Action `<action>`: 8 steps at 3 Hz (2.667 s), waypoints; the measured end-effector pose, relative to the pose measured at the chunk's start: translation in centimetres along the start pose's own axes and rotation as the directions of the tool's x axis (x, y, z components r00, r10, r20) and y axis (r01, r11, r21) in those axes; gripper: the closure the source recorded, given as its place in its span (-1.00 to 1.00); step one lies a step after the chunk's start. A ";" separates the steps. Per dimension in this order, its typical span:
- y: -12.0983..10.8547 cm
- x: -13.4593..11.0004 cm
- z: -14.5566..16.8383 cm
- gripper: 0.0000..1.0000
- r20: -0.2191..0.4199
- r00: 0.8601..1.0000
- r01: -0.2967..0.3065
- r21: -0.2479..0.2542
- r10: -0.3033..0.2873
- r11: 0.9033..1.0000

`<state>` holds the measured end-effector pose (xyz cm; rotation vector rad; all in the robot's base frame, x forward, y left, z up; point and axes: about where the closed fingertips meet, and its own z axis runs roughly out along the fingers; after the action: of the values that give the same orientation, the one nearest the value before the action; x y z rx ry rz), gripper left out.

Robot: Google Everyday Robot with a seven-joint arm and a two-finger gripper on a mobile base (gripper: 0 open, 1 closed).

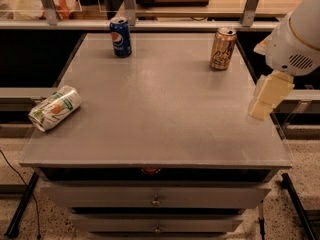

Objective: Move orange can near pepsi can

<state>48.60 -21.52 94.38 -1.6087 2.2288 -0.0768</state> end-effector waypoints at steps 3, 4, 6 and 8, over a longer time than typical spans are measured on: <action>-2.5 -0.3 4.6 -1.00 0.036 0.988 -0.148 0.040 0.147 0.988; -5.5 -0.8 5.8 -1.00 0.106 0.974 -0.212 0.106 0.201 0.972; -14.1 -1.6 8.0 -1.00 0.230 0.927 -0.351 0.254 0.296 0.901; -18.8 -1.8 10.0 -1.00 0.319 0.870 -0.467 0.288 0.376 0.836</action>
Offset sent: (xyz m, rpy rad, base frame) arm 0.0277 0.0002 -0.0213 0.0186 -0.0017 -0.0652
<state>69.41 -24.45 90.63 -0.8546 2.1628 -0.1382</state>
